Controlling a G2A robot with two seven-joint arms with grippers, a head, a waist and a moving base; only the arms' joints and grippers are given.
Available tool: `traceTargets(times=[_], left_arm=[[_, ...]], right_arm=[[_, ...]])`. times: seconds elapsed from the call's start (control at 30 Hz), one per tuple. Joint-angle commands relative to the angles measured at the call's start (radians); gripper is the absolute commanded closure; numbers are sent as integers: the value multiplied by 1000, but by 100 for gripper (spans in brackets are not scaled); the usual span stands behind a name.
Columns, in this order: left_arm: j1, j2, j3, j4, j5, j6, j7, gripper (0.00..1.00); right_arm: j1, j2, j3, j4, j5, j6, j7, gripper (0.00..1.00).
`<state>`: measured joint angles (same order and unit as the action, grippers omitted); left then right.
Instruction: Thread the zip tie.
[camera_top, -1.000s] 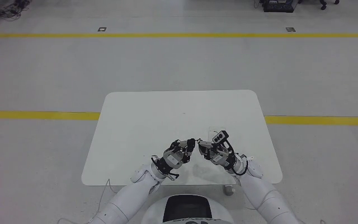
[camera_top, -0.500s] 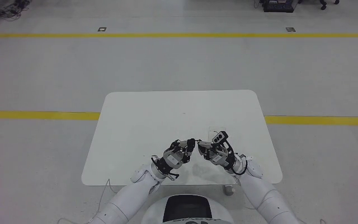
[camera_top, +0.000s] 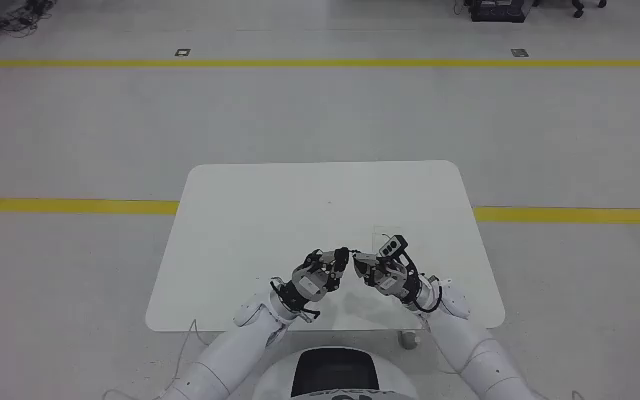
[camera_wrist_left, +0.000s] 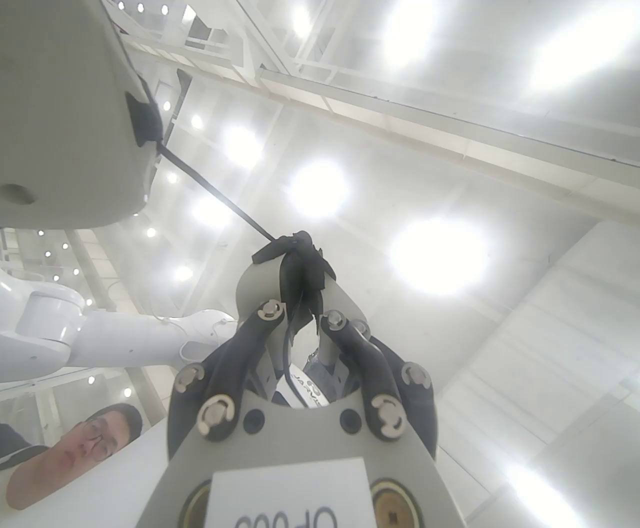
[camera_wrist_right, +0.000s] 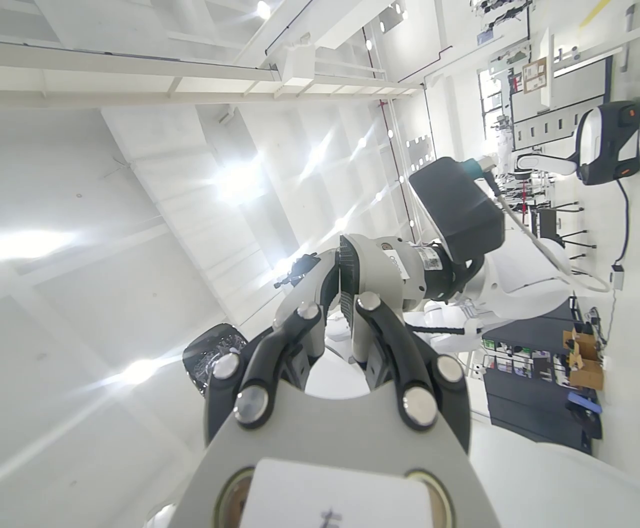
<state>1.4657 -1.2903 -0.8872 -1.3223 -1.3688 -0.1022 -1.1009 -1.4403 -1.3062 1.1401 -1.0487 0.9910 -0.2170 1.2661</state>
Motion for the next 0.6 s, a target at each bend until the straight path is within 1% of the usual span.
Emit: traceTargets(times=[0.0, 0.57], left_arm=[[0, 0, 0, 0, 0, 0, 0, 100], [0, 0, 0, 0, 0, 0, 0, 100]], right_arm=[[1, 0, 0, 2, -1, 1, -1, 100], [7, -2, -4, 20, -6, 5, -9, 100]])
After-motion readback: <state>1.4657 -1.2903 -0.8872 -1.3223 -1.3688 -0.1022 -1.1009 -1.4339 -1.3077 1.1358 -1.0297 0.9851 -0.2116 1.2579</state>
